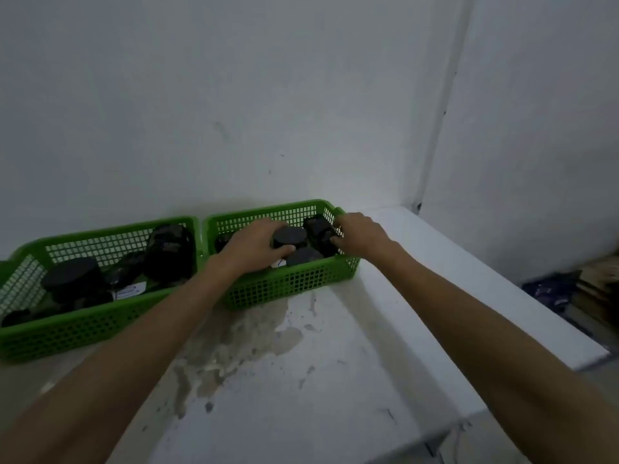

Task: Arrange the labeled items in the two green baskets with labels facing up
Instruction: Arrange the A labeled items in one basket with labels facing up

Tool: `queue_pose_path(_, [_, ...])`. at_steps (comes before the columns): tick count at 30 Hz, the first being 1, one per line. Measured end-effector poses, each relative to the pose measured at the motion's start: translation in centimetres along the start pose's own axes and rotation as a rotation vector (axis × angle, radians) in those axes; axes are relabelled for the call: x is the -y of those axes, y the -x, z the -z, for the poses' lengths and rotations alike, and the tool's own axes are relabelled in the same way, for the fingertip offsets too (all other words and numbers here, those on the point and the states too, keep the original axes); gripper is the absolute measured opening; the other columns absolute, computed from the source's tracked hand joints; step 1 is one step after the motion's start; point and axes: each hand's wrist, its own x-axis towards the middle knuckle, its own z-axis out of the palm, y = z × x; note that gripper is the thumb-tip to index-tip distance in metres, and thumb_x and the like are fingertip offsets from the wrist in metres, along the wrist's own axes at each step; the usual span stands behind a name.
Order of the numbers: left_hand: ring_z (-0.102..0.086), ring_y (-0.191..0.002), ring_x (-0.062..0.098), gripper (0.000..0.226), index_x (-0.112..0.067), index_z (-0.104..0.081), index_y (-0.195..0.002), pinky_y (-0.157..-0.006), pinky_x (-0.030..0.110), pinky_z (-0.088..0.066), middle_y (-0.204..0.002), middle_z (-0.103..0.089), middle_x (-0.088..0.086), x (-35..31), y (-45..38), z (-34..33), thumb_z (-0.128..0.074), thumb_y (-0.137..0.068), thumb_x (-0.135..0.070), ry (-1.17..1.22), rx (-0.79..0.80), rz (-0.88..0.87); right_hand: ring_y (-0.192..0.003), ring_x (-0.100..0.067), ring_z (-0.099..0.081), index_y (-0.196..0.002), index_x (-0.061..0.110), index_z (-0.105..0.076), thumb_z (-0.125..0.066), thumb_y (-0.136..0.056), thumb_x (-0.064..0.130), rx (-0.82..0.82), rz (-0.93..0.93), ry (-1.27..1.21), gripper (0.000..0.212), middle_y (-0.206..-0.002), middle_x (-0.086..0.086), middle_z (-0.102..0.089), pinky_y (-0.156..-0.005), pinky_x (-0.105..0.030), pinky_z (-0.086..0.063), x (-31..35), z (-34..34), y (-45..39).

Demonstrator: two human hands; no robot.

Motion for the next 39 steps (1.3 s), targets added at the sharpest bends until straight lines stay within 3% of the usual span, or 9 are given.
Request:
queue_pose_path(5, [-0.045, -0.132, 0.027, 0.076, -0.02, -0.043, -0.146, -0.105, 0.045, -0.043, -0.145, -0.05, 0.007, 1.6, -3.1, -1.6, -0.055, -0.086, -0.065, -0.094, 0.08, 0.055, -0.104, -0.033, -0.062, -0.116, 0.011, -0.06, -0.062, -0.089, 0.026, 0.048, 0.003, 0.064, 0.031, -0.115, -0.012, -0.061, -0.076, -0.04, -0.05, 0.9, -2.0, -3.5])
queue_pose_path(15, [-0.046, -0.13, 0.028, 0.076, -0.015, -0.042, -0.147, -0.101, 0.043, -0.045, -0.144, -0.05, 0.009, 5.6, -4.2, -4.6, -0.055, -0.088, -0.062, -0.12, 0.054, 0.114, -0.121, -0.035, -0.052, -0.133, 0.011, -0.05, -0.061, -0.092, 0.037, 0.148, -0.072, 0.22, 0.05, -0.132, -0.016, -0.051, -0.092, -0.047, -0.048, 2.3, -6.0, -7.8])
queue_pose_path(21, [-0.046, -0.131, 0.028, 0.075, -0.014, -0.044, -0.145, -0.102, 0.044, -0.045, -0.143, -0.051, 0.009, 6.1, -4.3, -4.9, -0.055, -0.088, -0.062, -0.1, 0.021, 0.11, -0.115, -0.033, -0.058, -0.132, 0.01, -0.049, -0.065, -0.09, 0.029, 0.124, -0.106, 0.229, 0.049, -0.127, -0.015, -0.051, -0.086, -0.045, -0.05, 2.5, -6.8, -7.9])
queue_pose_path(25, [-0.046, -0.13, 0.028, 0.074, -0.015, -0.043, -0.146, -0.102, 0.042, -0.043, -0.144, -0.05, 0.009, 5.6, -4.3, -4.8, -0.055, -0.089, -0.062, -0.117, 0.016, 0.094, -0.097, -0.032, -0.064, -0.105, 0.009, -0.058, -0.068, -0.085, 0.028, 0.057, -0.136, 0.01, 0.029, -0.103, -0.011, -0.064, -0.067, -0.035, -0.046, 2.8, -5.0, -7.9])
queue_pose_path(28, [-0.046, -0.131, 0.028, 0.077, -0.017, -0.039, -0.148, -0.1, 0.042, -0.043, -0.145, -0.048, 0.009, 5.0, -4.5, -4.5, -0.053, -0.089, -0.063, -0.126, 0.022, 0.082, -0.079, -0.03, -0.058, -0.087, 0.009, -0.056, -0.063, -0.087, 0.031, 0.002, -0.23, -0.221, 0.023, -0.074, -0.005, -0.053, -0.061, -0.03, -0.042, 2.4, -3.0, -8.2])
queue_pose_path(31, [-0.041, -0.136, 0.029, 0.085, -0.02, -0.027, -0.154, -0.102, 0.045, -0.044, -0.152, -0.04, 0.009, 4.2, -5.4, -3.9, -0.054, -0.087, -0.065, -0.123, 0.023, 0.087, -0.073, -0.029, -0.059, -0.083, 0.005, -0.058, -0.061, -0.09, 0.042, -0.009, -0.32, -0.443, 0.038, -0.073, -0.008, -0.055, -0.055, -0.031, -0.047, 1.4, -0.8, -8.2])
queue_pose_path(33, [-0.035, -0.142, 0.029, 0.095, -0.022, -0.016, -0.156, -0.106, 0.046, -0.041, -0.158, -0.03, 0.008, 3.4, -6.3, -3.3, -0.061, -0.084, -0.063, -0.108, 0.011, 0.068, -0.075, -0.03, -0.063, -0.084, 0.002, -0.059, -0.057, -0.093, 0.035, 0.029, -0.351, -0.686, 0.034, -0.077, -0.011, -0.058, -0.061, -0.039, -0.059, 0.8, 0.7, -7.9])
queue_pose_path(35, [-0.027, -0.146, 0.03, 0.105, -0.024, -0.006, -0.157, -0.11, 0.047, -0.036, -0.163, -0.02, 0.008, 2.5, -7.3, -2.9, -0.07, -0.08, -0.057, -0.093, -0.004, 0.018, -0.069, -0.026, -0.062, -0.086, 0.002, -0.056, -0.052, -0.094, 0.027, 0.079, -0.388, -0.915, 0.026, -0.08, -0.012, -0.056, -0.058, -0.036, -0.059, 0.3, 2.1, -7.0])
queue_pose_path(39, [-0.027, -0.145, 0.027, 0.105, -0.027, -0.015, -0.156, -0.108, 0.046, -0.039, -0.162, -0.023, 0.006, 1.5, -9.1, -2.4, -0.08, -0.075, -0.039, -0.044, -0.046, -0.072, -0.067, -0.024, -0.061, -0.091, 0.005, -0.054, -0.048, -0.094, 0.023, 0.205, -0.459, -1.115, 0.019, -0.083, -0.012, -0.056, -0.066, -0.039, -0.059, -0.4, 3.5, -5.2])
